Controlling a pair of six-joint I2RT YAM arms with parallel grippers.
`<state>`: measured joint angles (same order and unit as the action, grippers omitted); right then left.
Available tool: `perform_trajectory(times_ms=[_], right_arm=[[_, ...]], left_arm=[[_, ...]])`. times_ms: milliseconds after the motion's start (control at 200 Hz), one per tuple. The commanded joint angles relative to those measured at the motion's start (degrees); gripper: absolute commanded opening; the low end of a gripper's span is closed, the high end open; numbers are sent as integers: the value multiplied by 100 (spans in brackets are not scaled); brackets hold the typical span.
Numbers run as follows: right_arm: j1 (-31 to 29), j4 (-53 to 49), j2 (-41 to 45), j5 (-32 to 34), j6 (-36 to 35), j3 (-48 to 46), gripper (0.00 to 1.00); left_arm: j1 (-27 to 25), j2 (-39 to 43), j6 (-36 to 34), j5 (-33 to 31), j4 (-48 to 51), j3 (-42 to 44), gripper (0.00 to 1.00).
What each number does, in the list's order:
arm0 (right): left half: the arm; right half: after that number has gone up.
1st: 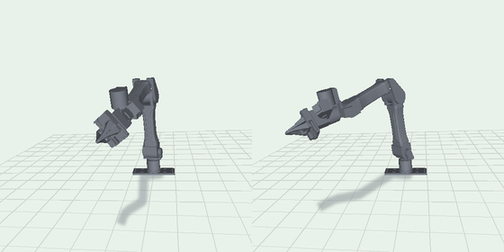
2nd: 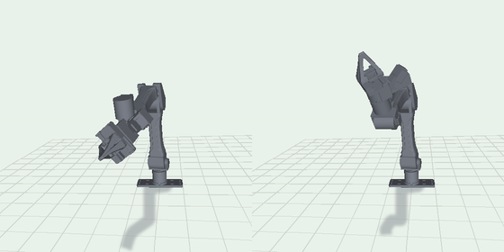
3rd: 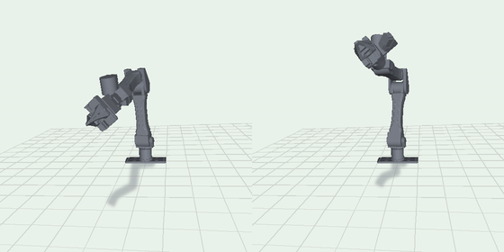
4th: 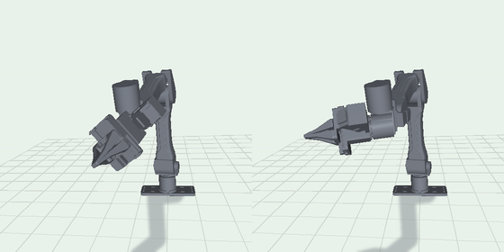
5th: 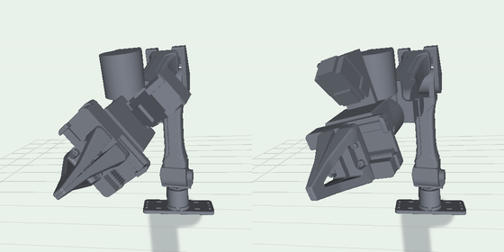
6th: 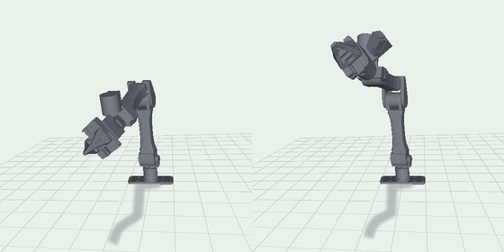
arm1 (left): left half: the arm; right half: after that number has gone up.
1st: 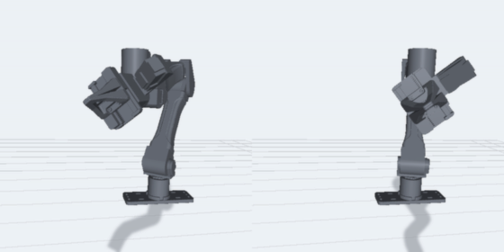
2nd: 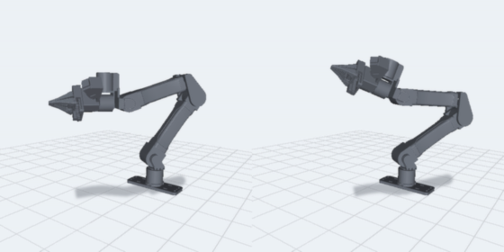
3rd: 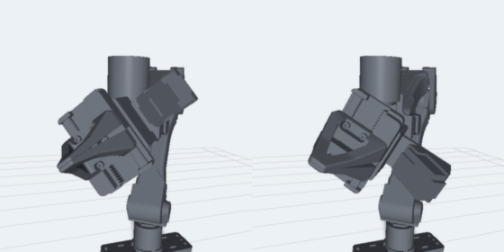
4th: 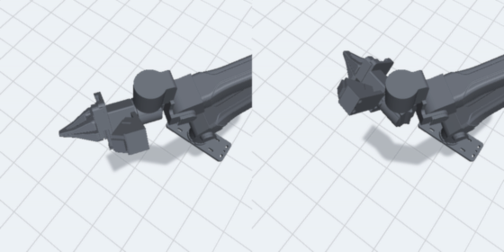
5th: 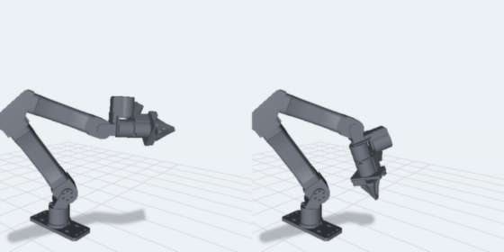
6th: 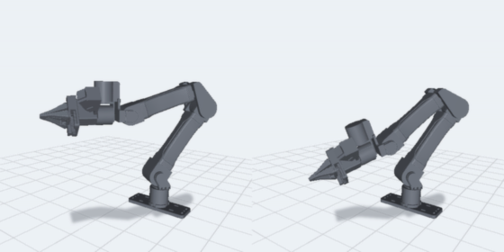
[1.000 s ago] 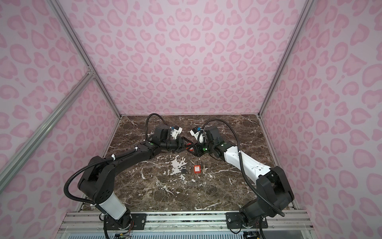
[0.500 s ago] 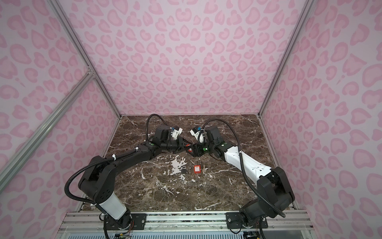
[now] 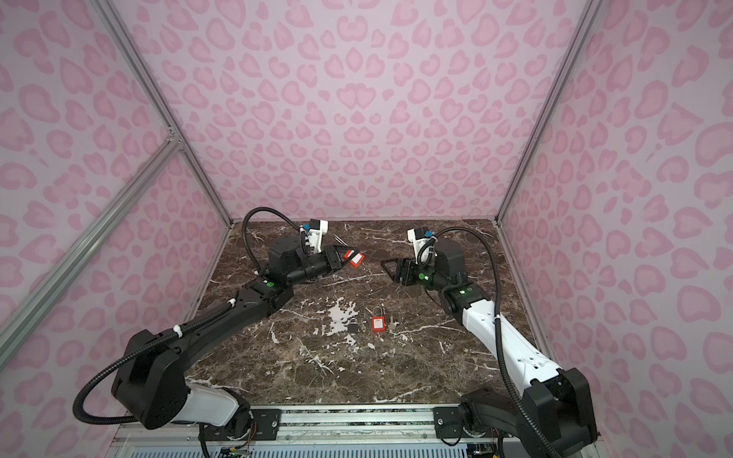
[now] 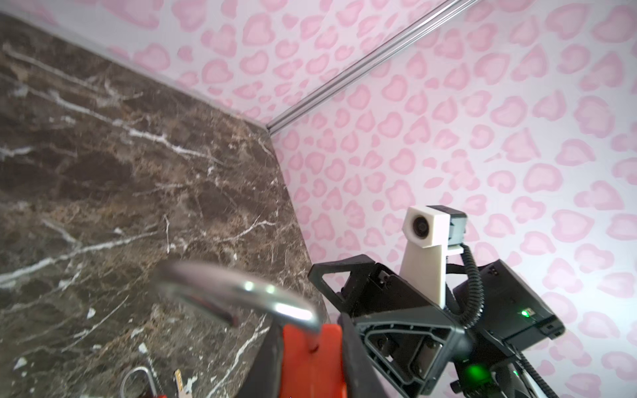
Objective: Lock with the key
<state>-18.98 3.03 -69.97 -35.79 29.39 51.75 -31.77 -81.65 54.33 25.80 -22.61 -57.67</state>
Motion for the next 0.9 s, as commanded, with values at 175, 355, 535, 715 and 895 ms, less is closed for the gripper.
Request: perform_trajectory(times_ms=[175,355,535,715,895], right_arm=[[-10,2308,-429,-442,2343,-94,71],[-185,3810,-929,-891,3344,143,71],[-654,3629,-990,-793,3147,569,71],[-983,3680,-963,-509,3059,682,70],[-1124,4476,-1276,-604,3490,767,70]], left_arm=[[13,608,3,-653,-1704,264,4],[137,799,417,-694,-1949,364,4],[255,896,660,-603,-2151,398,4],[311,991,742,-550,-2216,384,4],[318,1037,793,-497,-2485,475,4]])
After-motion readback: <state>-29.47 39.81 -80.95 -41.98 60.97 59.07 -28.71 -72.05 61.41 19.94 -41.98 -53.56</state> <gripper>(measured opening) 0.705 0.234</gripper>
